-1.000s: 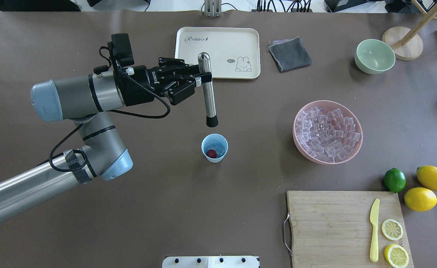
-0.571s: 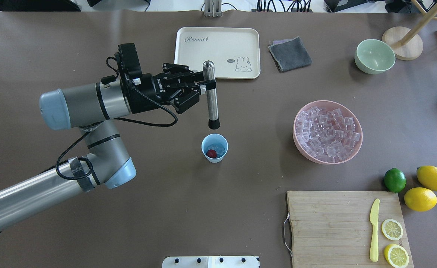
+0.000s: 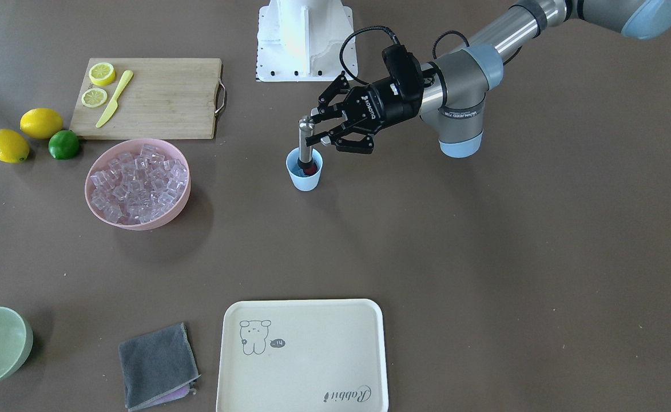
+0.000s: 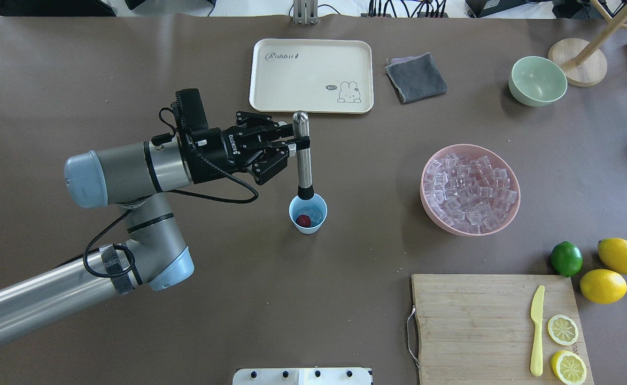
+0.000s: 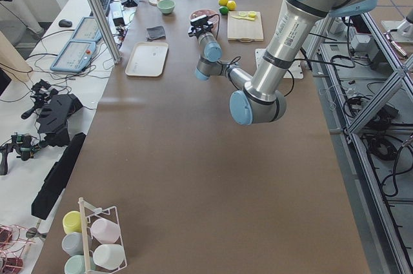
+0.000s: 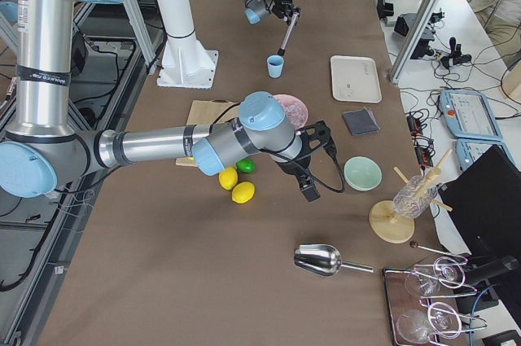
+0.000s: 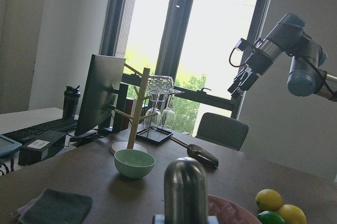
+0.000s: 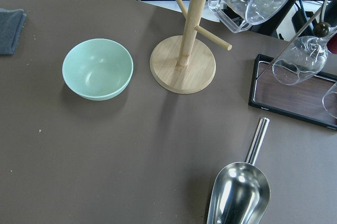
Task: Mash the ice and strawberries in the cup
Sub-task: 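Lower the metal pestle into the cup with the left gripper, then press the pestle up and down on the ice and strawberry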
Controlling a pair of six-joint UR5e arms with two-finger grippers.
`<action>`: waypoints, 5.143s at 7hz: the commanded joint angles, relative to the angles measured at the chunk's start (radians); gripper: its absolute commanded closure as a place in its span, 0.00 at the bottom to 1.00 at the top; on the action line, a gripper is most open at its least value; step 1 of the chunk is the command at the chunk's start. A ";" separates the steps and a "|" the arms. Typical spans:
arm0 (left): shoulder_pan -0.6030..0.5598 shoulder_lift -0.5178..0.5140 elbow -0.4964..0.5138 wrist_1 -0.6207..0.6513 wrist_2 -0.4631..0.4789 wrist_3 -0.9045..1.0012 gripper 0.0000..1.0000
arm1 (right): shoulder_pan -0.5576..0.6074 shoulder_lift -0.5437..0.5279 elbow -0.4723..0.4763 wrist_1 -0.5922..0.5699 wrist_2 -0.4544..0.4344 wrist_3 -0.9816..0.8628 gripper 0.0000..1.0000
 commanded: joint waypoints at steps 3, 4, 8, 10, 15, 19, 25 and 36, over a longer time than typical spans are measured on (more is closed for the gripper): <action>0.027 0.007 -0.002 -0.003 0.026 0.000 1.00 | 0.000 -0.008 0.001 0.001 0.001 0.000 0.00; 0.045 0.006 -0.002 -0.004 0.050 0.000 1.00 | 0.000 -0.008 0.001 0.001 0.001 0.000 0.00; 0.052 0.015 0.004 -0.011 0.052 0.000 1.00 | 0.000 -0.014 -0.001 0.001 0.003 -0.002 0.00; 0.064 0.026 0.006 -0.012 0.054 0.000 1.00 | 0.000 -0.012 0.001 0.001 0.005 -0.002 0.00; 0.072 0.026 0.015 -0.006 0.066 0.011 1.00 | 0.000 -0.014 0.001 0.001 0.009 0.000 0.00; 0.087 0.026 0.032 -0.007 0.069 0.011 1.00 | 0.000 -0.014 0.001 0.001 0.009 -0.002 0.00; 0.076 -0.014 0.020 0.014 0.104 0.008 1.00 | 0.000 -0.015 0.005 0.001 0.040 -0.002 0.00; 0.056 0.001 0.047 0.046 0.068 -0.002 1.00 | 0.000 -0.012 0.002 0.001 0.038 -0.005 0.00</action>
